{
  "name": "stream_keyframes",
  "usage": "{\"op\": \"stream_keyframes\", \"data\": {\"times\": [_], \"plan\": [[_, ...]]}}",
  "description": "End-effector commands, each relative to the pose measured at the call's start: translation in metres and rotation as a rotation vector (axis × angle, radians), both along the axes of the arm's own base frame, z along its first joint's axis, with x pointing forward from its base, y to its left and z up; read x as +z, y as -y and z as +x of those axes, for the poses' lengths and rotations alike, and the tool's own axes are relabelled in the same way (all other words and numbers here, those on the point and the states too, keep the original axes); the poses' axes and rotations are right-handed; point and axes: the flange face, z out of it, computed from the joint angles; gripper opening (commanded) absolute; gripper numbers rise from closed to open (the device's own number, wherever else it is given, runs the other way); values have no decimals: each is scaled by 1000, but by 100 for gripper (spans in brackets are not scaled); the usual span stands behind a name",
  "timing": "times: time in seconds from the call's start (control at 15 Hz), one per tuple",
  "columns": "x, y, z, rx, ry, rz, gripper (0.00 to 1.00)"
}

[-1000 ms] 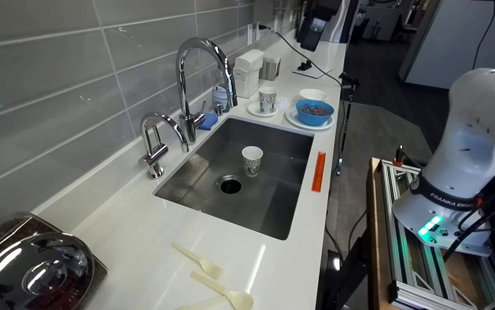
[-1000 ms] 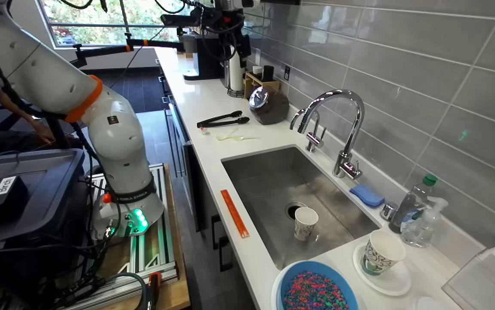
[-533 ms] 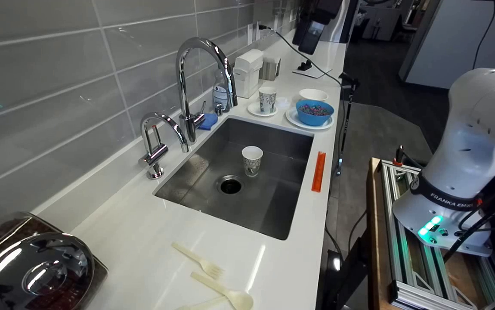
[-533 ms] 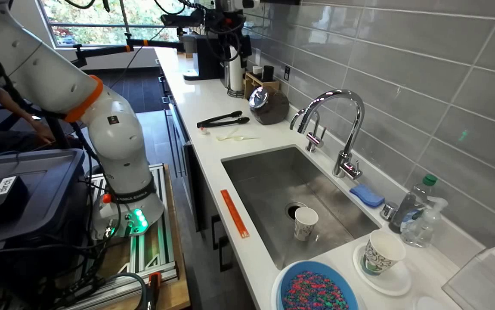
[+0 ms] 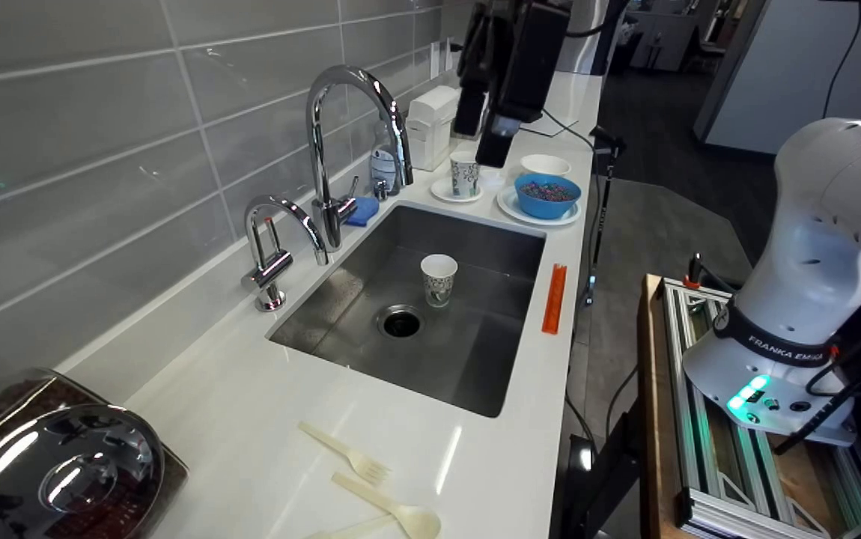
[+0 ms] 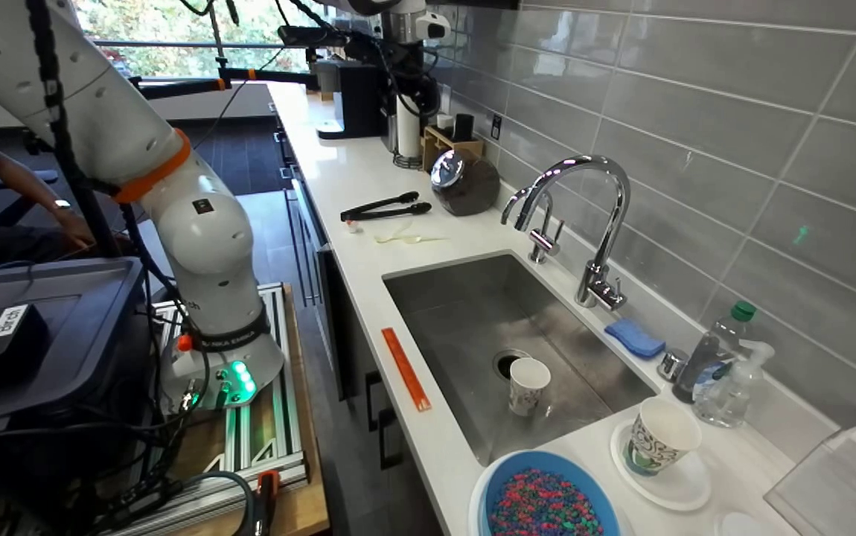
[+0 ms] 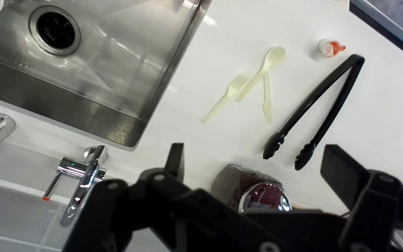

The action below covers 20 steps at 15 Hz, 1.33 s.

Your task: Move the fork to the right

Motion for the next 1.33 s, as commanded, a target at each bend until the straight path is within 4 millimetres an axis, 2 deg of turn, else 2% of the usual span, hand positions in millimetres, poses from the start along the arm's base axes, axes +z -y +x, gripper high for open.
{"op": "stream_keyframes", "data": {"times": [0.0,0.13,0.2,0.33,0.53,0.87,1.13,1.27], "plan": [[-18,-35,19,119,-55,-2,100],[-27,-50,25,175,-75,27,100],[-21,-34,13,115,-51,-10,100],[-27,-45,19,146,-71,2,100],[-28,-47,23,155,-75,6,100],[-65,-85,44,207,-166,29,100],[-89,-98,59,210,-173,-43,100],[-95,-100,68,214,-149,-113,100]]}}
